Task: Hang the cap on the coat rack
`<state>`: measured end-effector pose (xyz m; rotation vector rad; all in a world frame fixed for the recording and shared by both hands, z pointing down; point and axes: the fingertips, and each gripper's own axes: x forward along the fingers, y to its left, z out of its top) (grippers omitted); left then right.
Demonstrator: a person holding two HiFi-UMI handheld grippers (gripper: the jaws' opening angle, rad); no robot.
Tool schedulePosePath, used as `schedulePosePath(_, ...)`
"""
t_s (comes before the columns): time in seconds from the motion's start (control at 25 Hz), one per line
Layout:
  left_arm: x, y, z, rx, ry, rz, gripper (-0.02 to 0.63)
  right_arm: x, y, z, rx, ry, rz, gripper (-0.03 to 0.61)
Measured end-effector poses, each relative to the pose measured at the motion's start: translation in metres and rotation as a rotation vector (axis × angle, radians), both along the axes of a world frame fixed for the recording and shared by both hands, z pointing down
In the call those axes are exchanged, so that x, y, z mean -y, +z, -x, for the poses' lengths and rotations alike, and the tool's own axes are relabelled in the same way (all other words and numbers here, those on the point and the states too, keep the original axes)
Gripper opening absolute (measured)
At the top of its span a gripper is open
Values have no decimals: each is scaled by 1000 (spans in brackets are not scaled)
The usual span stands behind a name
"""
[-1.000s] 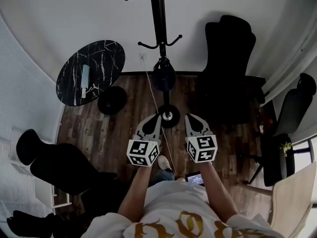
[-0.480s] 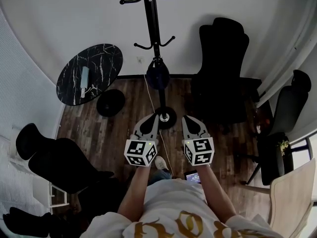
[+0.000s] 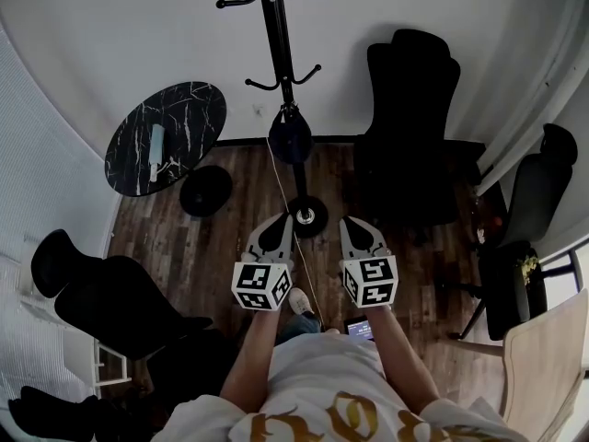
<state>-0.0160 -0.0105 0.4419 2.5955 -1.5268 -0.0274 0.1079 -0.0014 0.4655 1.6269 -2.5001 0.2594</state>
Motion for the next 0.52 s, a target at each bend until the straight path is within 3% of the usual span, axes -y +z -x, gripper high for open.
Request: schedulePosePath(0.52, 2, 3, 15, -31, -16, 12, 20, 1, 0, 1, 34, 15, 10, 11)
